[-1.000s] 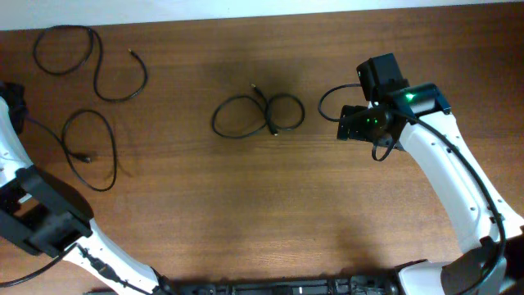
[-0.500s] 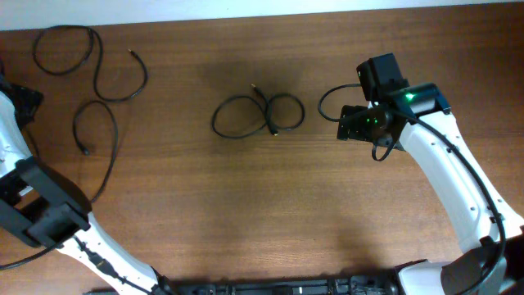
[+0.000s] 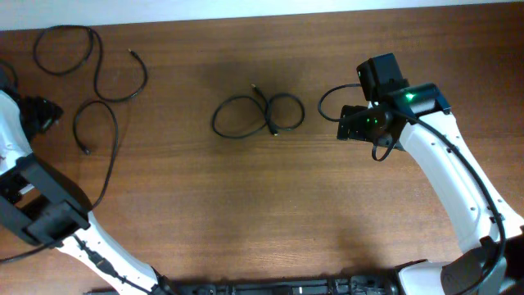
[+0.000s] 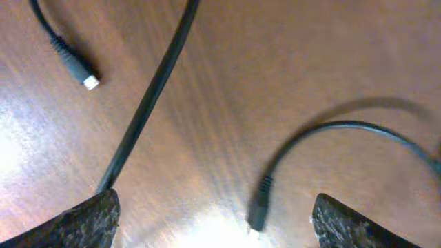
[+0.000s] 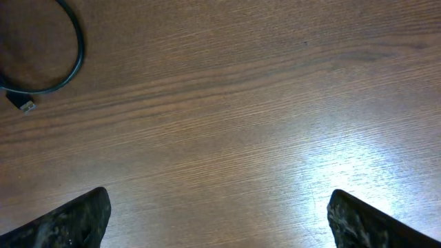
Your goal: Untangle cables
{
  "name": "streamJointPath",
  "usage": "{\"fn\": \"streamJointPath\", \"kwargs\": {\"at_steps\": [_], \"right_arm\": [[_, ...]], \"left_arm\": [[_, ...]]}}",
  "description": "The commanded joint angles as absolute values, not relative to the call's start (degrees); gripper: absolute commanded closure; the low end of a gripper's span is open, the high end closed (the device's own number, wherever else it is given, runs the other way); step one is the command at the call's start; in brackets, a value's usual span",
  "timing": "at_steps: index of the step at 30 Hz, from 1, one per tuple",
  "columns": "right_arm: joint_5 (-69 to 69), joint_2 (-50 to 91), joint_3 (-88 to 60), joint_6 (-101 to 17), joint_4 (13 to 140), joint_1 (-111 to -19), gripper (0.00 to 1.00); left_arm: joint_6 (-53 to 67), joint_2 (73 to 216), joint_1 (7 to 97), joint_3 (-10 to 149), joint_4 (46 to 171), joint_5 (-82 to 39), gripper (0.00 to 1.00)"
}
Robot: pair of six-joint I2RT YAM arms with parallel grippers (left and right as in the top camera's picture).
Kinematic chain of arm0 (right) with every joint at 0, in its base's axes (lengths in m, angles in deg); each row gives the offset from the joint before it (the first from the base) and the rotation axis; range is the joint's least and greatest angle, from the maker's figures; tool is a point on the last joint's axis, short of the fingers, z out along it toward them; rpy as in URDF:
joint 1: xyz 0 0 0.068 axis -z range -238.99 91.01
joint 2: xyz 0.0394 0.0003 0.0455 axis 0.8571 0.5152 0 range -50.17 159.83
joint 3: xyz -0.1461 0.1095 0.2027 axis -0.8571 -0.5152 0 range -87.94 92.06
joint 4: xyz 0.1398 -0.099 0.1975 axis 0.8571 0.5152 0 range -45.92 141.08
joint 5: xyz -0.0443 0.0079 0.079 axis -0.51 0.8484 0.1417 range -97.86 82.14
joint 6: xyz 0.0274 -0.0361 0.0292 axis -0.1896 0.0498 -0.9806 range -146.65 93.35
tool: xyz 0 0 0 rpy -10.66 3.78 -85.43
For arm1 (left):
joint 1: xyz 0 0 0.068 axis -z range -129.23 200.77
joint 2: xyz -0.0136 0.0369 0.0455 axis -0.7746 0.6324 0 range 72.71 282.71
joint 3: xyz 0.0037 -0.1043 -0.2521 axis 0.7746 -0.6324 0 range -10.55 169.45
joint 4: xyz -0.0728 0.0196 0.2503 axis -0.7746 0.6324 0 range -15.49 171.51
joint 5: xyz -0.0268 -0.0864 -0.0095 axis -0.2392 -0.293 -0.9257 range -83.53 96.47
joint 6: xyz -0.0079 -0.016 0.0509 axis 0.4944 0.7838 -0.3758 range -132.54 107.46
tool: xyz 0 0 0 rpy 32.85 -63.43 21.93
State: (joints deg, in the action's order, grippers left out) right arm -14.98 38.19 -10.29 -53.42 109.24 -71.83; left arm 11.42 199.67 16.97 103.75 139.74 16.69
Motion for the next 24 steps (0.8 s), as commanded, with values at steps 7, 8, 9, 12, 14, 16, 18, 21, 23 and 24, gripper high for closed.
{"fn": "streamJointPath", "kwargs": {"at_steps": [7, 8, 9, 12, 14, 16, 18, 21, 23, 24], "right_arm": [[-16.07, 38.37, -10.27, -53.50, 109.24, -71.72, 0.02], [-16.07, 38.37, -10.27, -53.50, 109.24, -71.72, 0.02], [-16.07, 38.37, -10.27, -53.50, 109.24, -71.72, 0.01], [-16.07, 38.37, -10.27, -53.50, 109.24, -71.72, 0.02], [-16.07, 38.37, -10.27, -53.50, 109.24, -71.72, 0.02], [-16.07, 38.37, -10.27, -53.50, 109.24, -71.72, 0.02], [-16.07, 38.37, -10.27, -53.50, 109.24, -71.72, 0.02], [-16.07, 38.37, -10.27, -53.50, 109.24, -71.72, 0.02], [-16.07, 38.37, -10.27, -53.50, 109.24, -71.72, 0.02], [-16.07, 38.37, -10.27, -53.50, 109.24, -71.72, 0.02]], "left_arm": [[10.46, 206.23, 16.36, 102.74, 140.38, 21.30, 0.11], [10.48, 206.20, 16.36, 102.81, 139.96, 21.33, 0.14], [10.50, 206.03, 16.36, 103.60, 140.01, 21.13, 0.15], [10.50, 205.77, 16.53, 109.10, 141.60, 20.80, 0.14], [10.53, 205.20, 16.51, 114.92, 144.49, 19.03, 0.16], [10.53, 204.78, 16.51, 120.97, 147.55, 16.08, 0.21], [10.55, 204.56, 16.44, 127.11, 150.21, 14.92, 0.18], [12.80, 204.48, 15.96, 130.28, 152.60, 20.91, 0.01], [14.66, 204.74, 15.55, 129.41, 154.15, 26.33, 0.00], [14.85, 204.87, 15.22, 128.58, 154.83, 27.77, 0.00]]}}
